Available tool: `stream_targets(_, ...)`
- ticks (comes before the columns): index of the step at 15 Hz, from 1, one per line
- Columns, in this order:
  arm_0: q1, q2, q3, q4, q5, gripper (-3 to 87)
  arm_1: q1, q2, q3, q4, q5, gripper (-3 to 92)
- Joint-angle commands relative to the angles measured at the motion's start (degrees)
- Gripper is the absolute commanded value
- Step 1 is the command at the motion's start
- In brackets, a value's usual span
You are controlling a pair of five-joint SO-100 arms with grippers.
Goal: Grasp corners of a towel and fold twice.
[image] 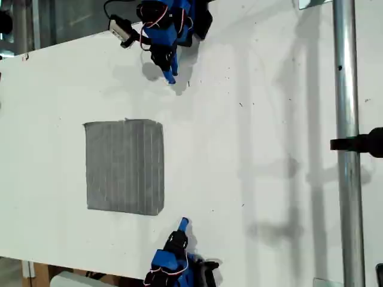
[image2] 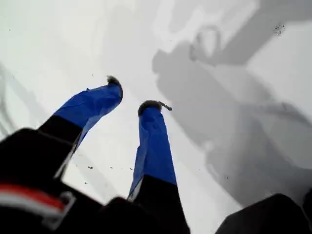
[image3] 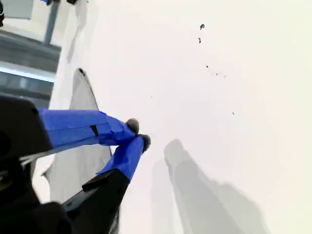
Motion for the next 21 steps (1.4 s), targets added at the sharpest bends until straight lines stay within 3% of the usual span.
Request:
stream_targets(1, -6.59, 0.18, 0.18, -0.53, -23.03, -2.8, 1.76, 0.09, -0.53, 0.53, -1.23, -0.2)
stream_targets(18, -4.92, 0.18, 0.18, -0.53, -22.85, -2.9, -0.53, 0.09, -0.70, 0.44, -1.23, -0.2)
stream_targets(21, -4.92, 0.18, 0.18, -0.53, -22.85, -2.9, 2.72, -4.31, -9.76, -1.23, -11.16, -0.3)
